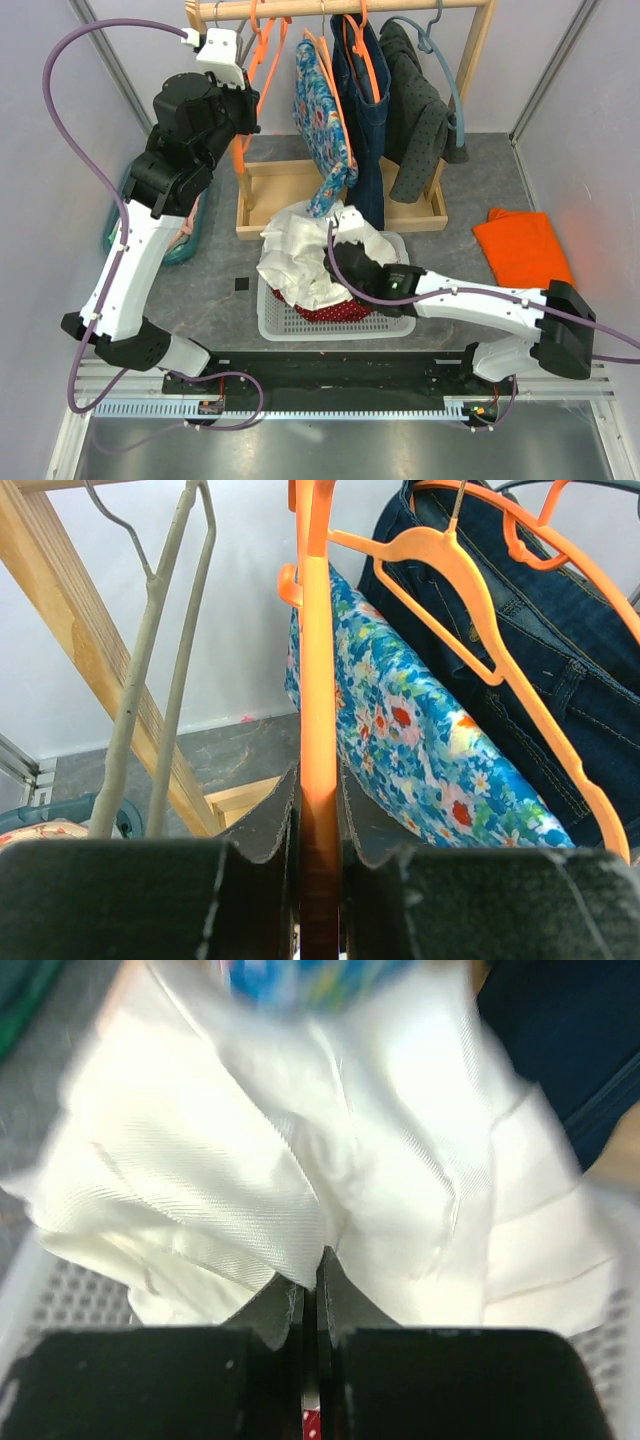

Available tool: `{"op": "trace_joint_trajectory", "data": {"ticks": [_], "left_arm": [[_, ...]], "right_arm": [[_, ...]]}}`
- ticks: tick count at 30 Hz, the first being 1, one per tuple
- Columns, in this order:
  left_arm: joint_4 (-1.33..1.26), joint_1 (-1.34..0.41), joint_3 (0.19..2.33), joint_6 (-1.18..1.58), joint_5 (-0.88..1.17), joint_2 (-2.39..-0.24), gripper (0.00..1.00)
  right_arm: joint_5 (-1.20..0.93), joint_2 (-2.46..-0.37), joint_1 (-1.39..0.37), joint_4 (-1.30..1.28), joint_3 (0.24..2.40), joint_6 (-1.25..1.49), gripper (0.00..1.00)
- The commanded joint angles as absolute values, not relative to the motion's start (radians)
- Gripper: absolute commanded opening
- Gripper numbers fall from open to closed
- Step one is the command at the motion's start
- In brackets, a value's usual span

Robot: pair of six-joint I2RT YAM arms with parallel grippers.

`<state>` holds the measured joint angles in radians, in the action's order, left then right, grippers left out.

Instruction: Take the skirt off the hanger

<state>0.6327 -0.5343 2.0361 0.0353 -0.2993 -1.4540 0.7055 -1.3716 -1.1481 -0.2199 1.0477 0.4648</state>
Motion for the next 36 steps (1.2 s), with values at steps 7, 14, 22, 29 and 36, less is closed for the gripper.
{"op": "trace_joint_trajectory", "data": {"ticks": [7,14,22,29,36], "left_arm": [[0.572,-0.532,2.092,0.011,-0.311,-1.474,0.02],[0.571,-0.534,2.109,0.017,-0.313,-1.500,0.02],[0.571,-0.534,2.114,0.008,-0.319,-1.506,0.02],[0.568,-0.534,2.094,0.002,-0.327,-1.493,0.02],[0.568,-0.534,2.085,0.002,-0.325,-1.483,0.02]], "right_arm": [[0.409,-1.326,-1.271,-0.191,0.729,0.844,0.00],[0.460,-1.187,-1.370,-0.307,0.660,0.963,0.00],[0.497,-1.411,-1.351,-0.576,0.914,0.902,0.90],[0.570,-1.278,-1.348,-0.750,1.236,0.741,0.98],[0.518,-1.308,-1.309,-0.772,1.456,0.574,0.98]]}}
